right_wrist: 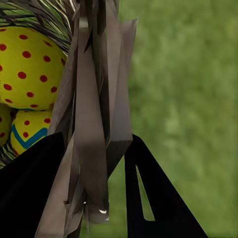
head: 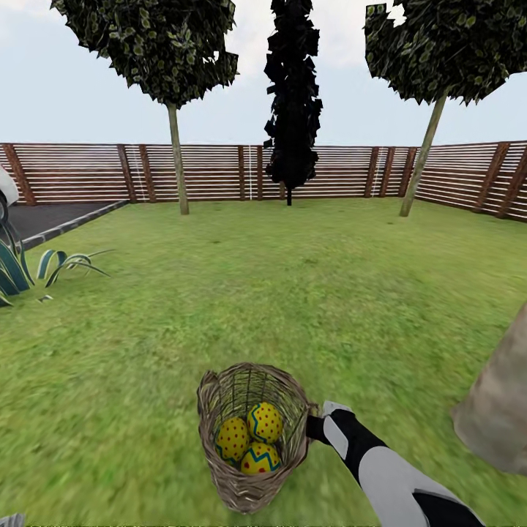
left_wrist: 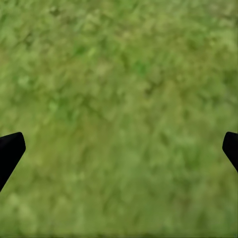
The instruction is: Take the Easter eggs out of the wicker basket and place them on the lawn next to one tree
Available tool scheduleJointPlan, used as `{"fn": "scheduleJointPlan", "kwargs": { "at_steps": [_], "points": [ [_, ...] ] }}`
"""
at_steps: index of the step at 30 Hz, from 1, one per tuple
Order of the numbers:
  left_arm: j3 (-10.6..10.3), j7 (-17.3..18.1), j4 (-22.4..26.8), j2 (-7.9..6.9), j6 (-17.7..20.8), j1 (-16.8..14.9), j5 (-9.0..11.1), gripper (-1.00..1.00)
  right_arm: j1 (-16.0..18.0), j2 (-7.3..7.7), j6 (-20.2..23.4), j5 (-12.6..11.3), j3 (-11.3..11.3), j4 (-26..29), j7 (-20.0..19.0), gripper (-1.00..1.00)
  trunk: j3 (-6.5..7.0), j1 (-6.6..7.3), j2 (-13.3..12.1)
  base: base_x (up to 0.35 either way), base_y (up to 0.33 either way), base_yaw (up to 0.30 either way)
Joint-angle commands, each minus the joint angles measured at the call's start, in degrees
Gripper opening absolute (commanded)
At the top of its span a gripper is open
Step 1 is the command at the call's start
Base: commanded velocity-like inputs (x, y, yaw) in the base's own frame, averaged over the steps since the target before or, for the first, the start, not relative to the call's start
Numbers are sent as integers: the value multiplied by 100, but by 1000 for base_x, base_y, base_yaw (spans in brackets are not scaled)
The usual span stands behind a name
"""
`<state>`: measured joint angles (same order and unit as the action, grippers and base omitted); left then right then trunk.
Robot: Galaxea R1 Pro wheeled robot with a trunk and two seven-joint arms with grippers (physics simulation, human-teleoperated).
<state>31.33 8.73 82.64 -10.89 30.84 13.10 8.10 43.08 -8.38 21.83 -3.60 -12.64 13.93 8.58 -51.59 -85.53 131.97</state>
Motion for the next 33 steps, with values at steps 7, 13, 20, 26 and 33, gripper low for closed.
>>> {"fn": "scheduleJointPlan", "kwargs": {
  "at_steps": [7, 13, 20, 26, 33],
  "points": [
    [5, 6, 7, -1, 37, 0, 54, 100, 4, -6, 14, -79, -19, -3, 27, -100, -130, -153, 285, 0, 0, 0],
    [5, 6, 7, -1, 37, 0, 56, 100, 4, 0, 14, -78, -19, -3, 30, 100, -166, -197, 365, 0, 0, 0],
    [5, 0, -4, -3, 34, 0, 52, 100, 7, -2, 14, -73, -19, -2, 30, 100, -166, -197, 365, 0, 0, 0],
    [5, 6, -28, -2, -315, 0, 9, 100, 5, -6, 14, -73, -19, -3, 30, 100, -112, -132, 245, 0, 0, 0],
    [5, 6, -29, -1, -324, 0, 7, 100, 4, -6, 14, -72, -19, -2, 26, 100, 13, 22, -36, 0, 0, 0]
  ]
}}
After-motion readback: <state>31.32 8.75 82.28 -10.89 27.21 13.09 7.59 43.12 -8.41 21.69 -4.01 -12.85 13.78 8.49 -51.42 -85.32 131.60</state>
